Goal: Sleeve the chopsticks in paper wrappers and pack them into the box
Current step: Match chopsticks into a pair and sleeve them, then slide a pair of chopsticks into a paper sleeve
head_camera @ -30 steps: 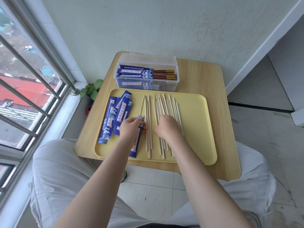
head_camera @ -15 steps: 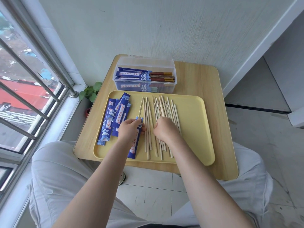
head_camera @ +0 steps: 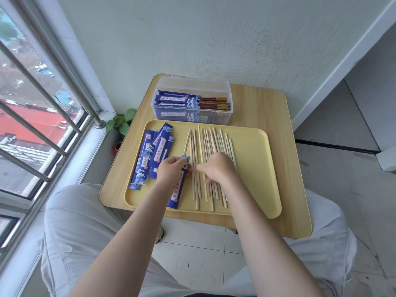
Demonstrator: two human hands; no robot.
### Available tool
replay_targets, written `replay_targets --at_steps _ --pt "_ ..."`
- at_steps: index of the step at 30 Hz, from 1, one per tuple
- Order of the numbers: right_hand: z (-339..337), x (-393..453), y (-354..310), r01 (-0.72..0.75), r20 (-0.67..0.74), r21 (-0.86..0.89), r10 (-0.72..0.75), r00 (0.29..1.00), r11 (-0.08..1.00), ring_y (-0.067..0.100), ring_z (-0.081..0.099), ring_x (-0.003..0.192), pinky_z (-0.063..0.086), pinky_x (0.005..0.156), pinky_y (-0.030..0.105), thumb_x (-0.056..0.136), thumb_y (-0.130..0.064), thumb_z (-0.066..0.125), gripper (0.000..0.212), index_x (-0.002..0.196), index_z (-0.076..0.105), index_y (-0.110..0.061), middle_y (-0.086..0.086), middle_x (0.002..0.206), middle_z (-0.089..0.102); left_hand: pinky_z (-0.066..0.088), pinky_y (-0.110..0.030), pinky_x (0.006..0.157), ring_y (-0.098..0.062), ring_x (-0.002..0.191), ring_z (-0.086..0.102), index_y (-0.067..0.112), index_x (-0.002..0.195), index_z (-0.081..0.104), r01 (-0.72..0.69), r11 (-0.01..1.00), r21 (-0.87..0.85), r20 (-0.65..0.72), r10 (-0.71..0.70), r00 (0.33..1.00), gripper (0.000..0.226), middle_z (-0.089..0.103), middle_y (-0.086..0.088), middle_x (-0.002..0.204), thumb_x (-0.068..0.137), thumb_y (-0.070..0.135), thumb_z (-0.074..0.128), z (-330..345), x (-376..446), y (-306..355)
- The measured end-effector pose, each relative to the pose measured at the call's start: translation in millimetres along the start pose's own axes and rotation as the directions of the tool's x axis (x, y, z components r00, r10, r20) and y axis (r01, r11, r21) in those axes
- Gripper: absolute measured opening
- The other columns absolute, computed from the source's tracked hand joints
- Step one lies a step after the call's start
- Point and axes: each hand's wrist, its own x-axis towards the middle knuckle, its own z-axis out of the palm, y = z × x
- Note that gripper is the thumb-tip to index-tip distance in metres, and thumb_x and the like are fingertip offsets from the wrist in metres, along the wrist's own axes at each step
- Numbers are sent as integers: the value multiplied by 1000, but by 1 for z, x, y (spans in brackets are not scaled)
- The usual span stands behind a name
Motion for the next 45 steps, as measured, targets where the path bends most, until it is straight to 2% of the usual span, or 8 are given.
replay_targets --at_steps 7,12,17,20,23,27,39,45 --pt "-44 -5 12 143 91 680 -276 957 719 16 57 55 38 45 24 89 4 53 33 110 70 -14 10 86 75 60 -34 63 -22 64 68 3 102 65 29 994 -108 101 -18 995 18 75 -12 85 98 21 64 -2 -5 10" --pt "-62 -5 9 265 -47 818 -398 916 511 25 69 71 50 57 27 93 -1 64 13 106 68 -2 14 90 75 56 -31 59 -22 61 65 3 104 60 23 990 -142 230 10 973 14 72 -11 83 101 17 59 -7 -10 18" --pt "-67 8 5 460 -378 692 -264 888 557 14 49 53 39 50 25 100 -22 61 21 84 73 -18 9 70 63 50 -27 52 -19 54 56 5 100 60 5 993 -116 297 30 954 14 70 -11 81 103 18 55 -10 -11 21" --pt "-71 13 5 497 -408 653 -287 866 572 15 40 52 32 50 28 104 -27 51 37 74 72 -30 21 71 57 45 -27 48 -20 50 50 6 95 59 4 995 -95 296 24 955 19 65 -10 72 103 21 51 -11 -12 23" --pt "-77 16 6 484 -412 685 -259 874 545 12 41 49 33 47 23 107 -32 46 39 83 74 -21 0 58 46 36 -26 45 -21 46 42 3 93 58 17 998 -67 253 0 967 25 54 -11 63 103 20 43 -9 -12 25" --pt "-79 19 5 454 -435 703 -174 883 547 12 45 45 33 42 21 108 -32 42 43 77 67 -15 -2 60 50 33 -23 42 -21 46 40 4 88 52 -37 999 11 224 34 974 21 51 -13 62 98 17 39 -7 -15 33" --pt "-79 30 6 329 -261 647 -206 943 688 13 47 44 34 39 21 107 -30 44 33 87 62 -11 2 62 55 39 -30 50 -23 49 44 2 79 58 -197 977 79 233 174 957 27 56 -16 62 98 16 43 -3 -20 36" --pt "-62 30 2 184 -32 644 -214 976 743 18 57 46 43 42 26 102 -29 57 27 108 64 -4 9 69 67 39 -28 50 -23 53 45 4 82 59 -225 969 101 240 196 951 23 56 -12 61 99 10 45 5 -22 41"
